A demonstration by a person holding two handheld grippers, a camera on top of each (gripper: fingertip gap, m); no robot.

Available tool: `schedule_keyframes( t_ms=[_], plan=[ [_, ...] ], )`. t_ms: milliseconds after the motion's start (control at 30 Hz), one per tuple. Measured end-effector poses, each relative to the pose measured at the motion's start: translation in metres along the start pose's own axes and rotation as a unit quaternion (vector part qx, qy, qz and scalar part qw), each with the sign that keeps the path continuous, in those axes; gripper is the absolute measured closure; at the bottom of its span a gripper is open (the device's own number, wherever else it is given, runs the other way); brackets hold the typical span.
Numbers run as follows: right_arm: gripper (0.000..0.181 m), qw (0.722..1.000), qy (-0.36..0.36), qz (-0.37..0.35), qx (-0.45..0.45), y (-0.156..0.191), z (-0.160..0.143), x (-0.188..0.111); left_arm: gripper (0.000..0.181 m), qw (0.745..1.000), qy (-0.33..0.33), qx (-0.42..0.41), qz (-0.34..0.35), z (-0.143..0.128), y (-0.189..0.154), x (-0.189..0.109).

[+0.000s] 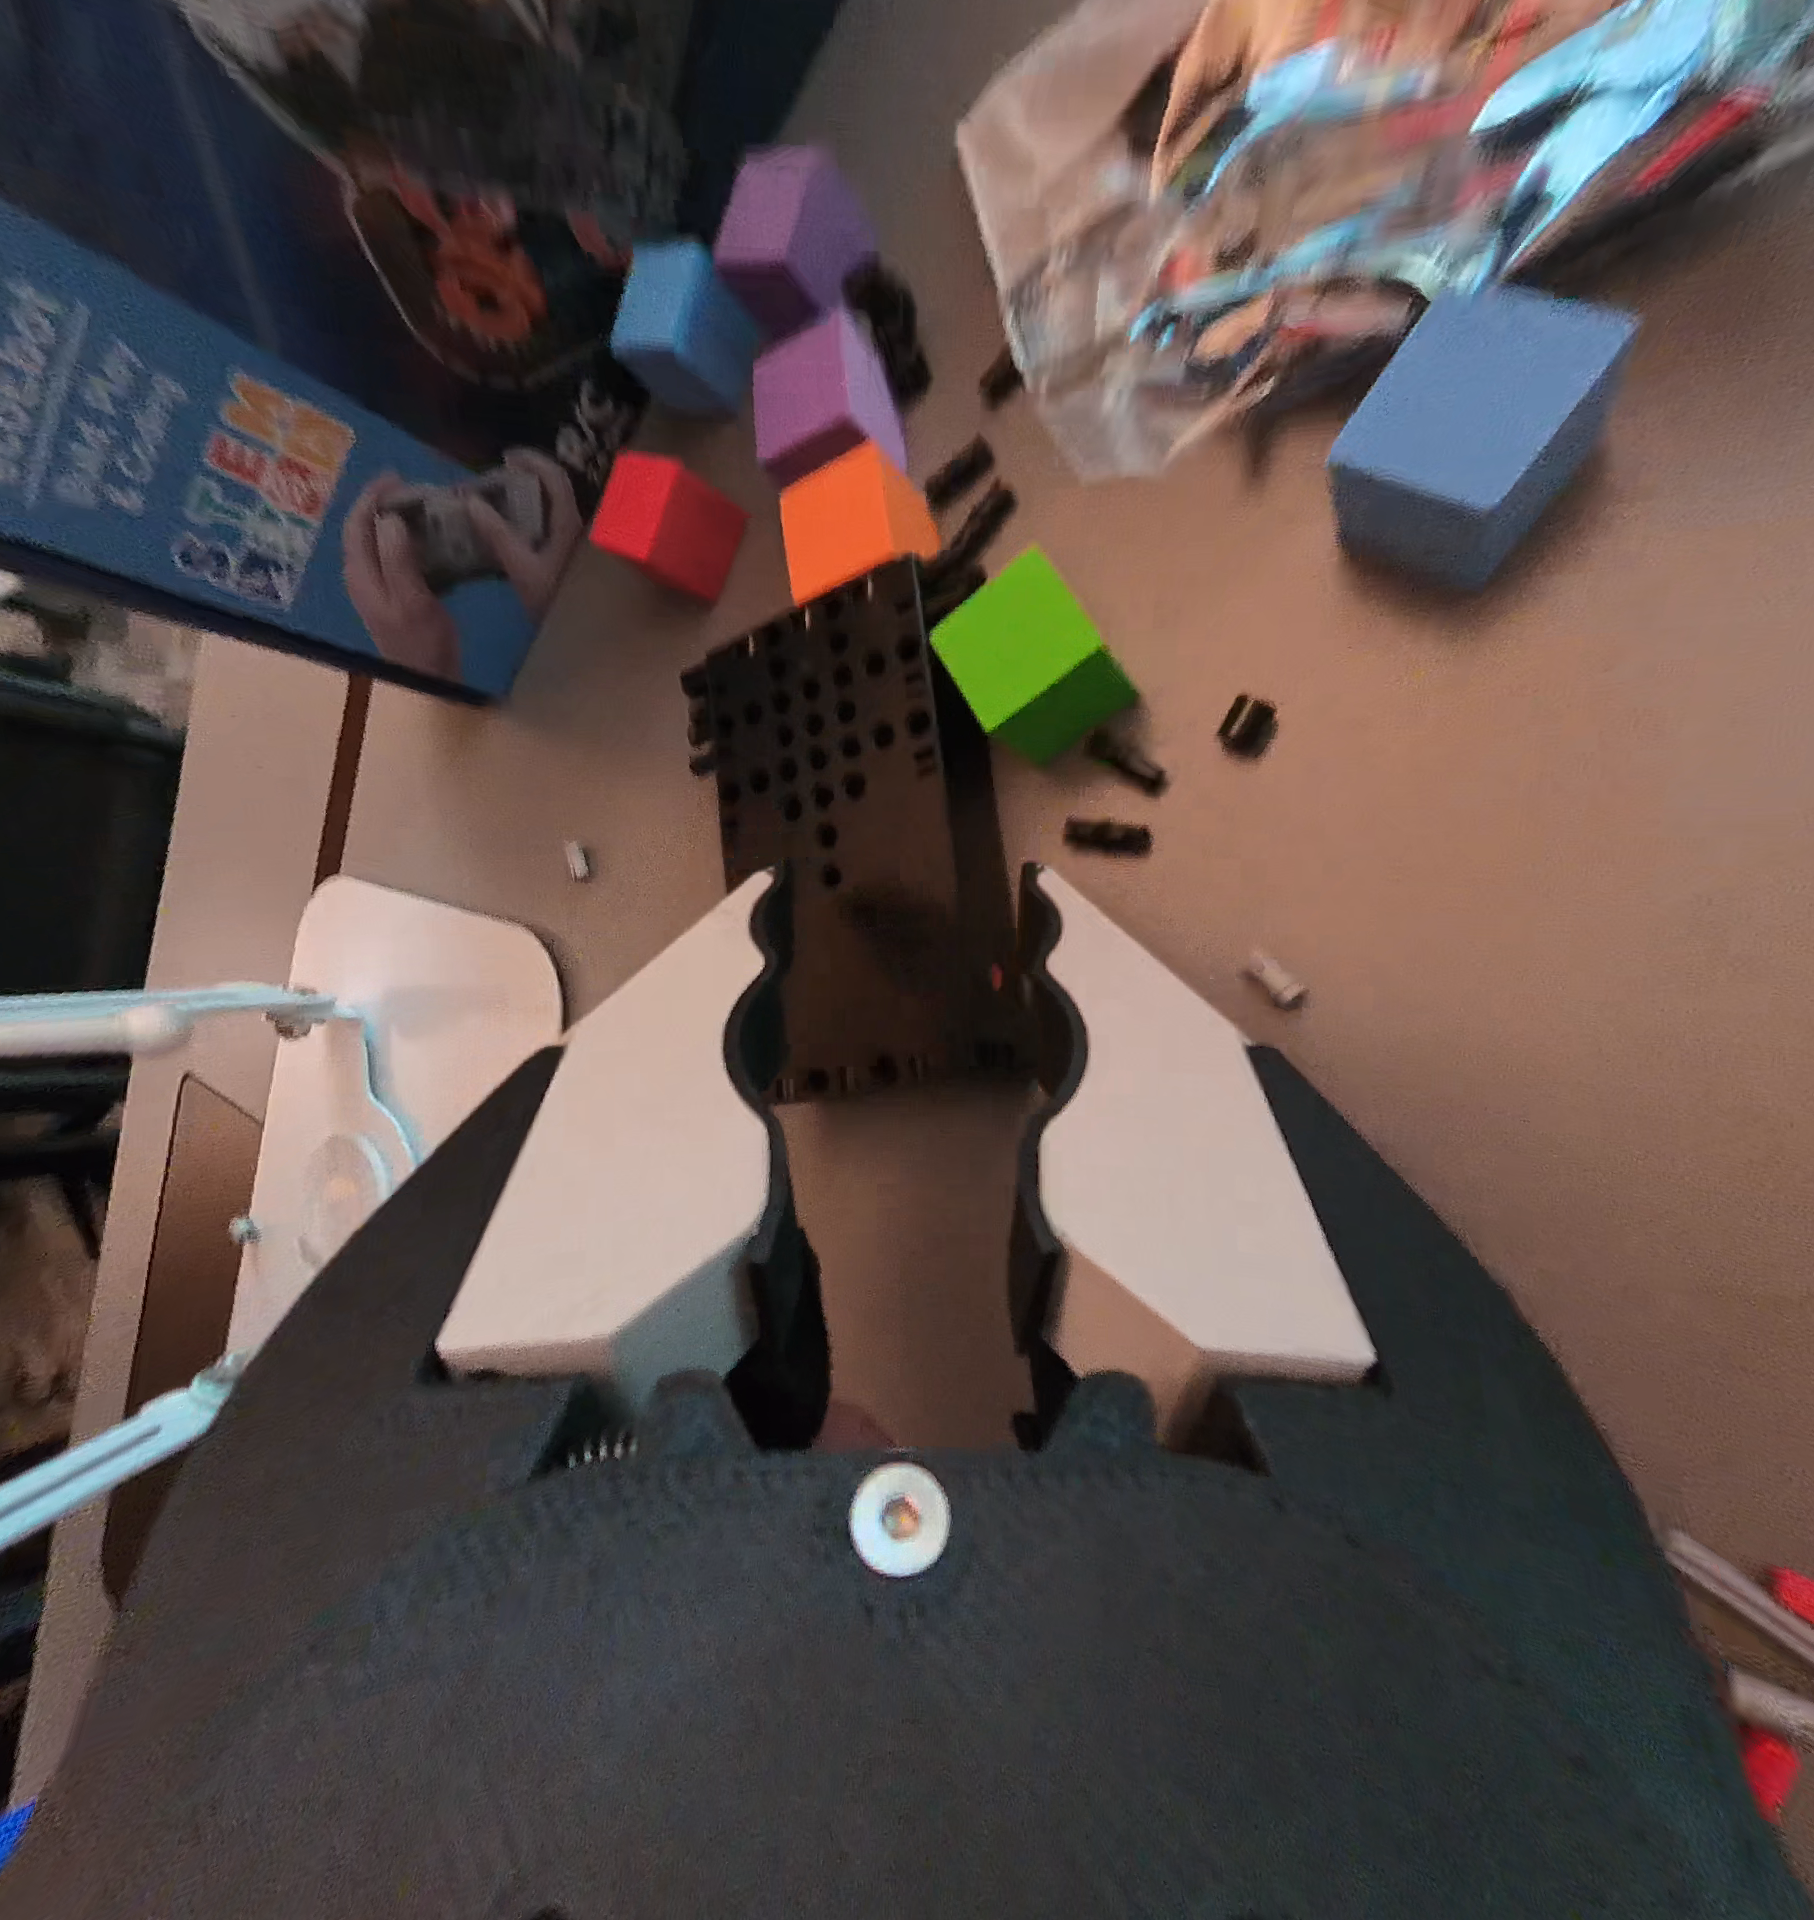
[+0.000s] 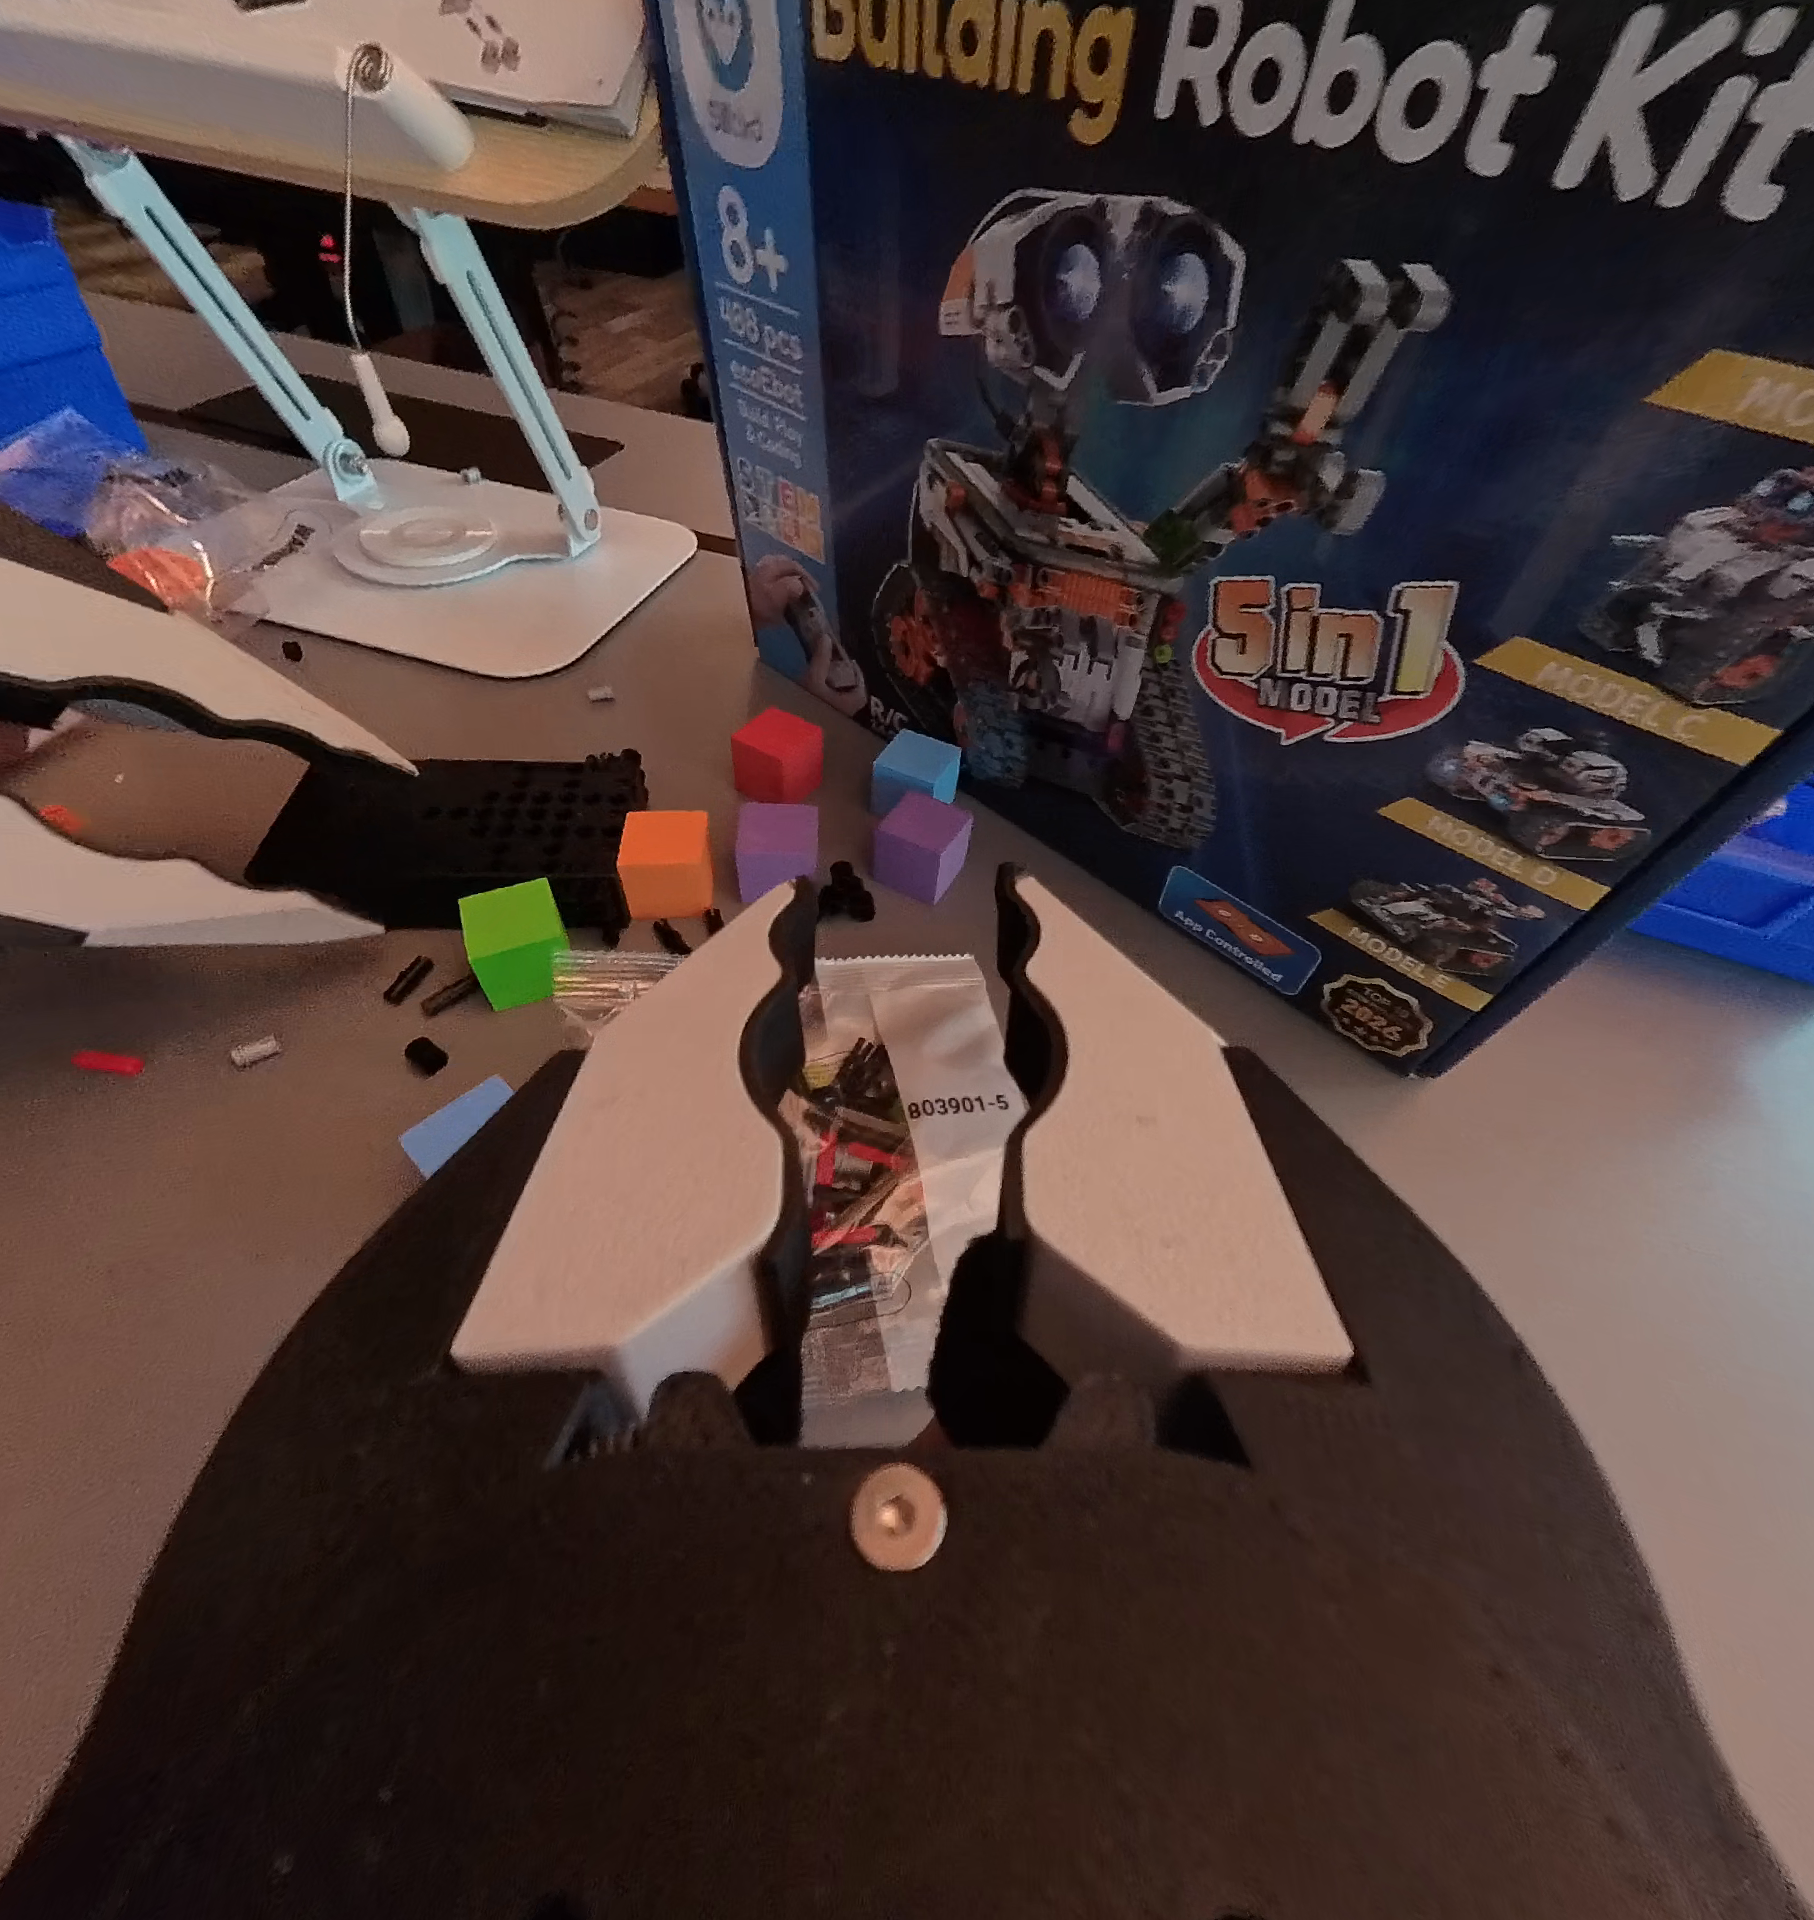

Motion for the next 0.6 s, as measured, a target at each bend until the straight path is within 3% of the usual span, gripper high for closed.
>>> schedule_keyframes(
  t_ms=[133, 367, 467, 533, 600],
  plan=[
    [0.147, 1.000, 0.009, 0.006, -0.005, 0.003, -0.003, 0.002, 0.143, 0.999, 0.033, -0.024, 0.000, -0.020, 0.005, -0.003],
    [0.148, 1.000, 0.009, 0.008, 0.000, 0.003, -0.003, 0.002, 0.149, 0.995, 0.057, -0.078, -0.038, -0.045, 0.010, -0.034],
    [0.148, 1.000, 0.007, 0.008, 0.001, 0.004, -0.002, 0.001, 0.142, 0.994, 0.083, -0.072, -0.020, -0.058, 0.020, -0.048],
    [0.148, 1.000, 0.004, 0.009, 0.002, 0.004, -0.001, 0.001, 0.139, 0.996, 0.053, -0.066, 0.003, -0.046, 0.025, -0.050],
    [0.147, 1.000, 0.004, 0.009, 0.002, 0.004, -0.001, 0.001, 0.138, 0.998, 0.001, -0.059, -0.009, -0.016, 0.016, -0.044]
  ],
)
Point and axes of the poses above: each gripper's, where its closed fingertips meet, x out along the fingers, z out of its top, y = z × x across the jaws, the point moved 1 cm from there along -x, back along the fingers, and after that the axes turned 11 degrees about -y, right-handed, at the moved point
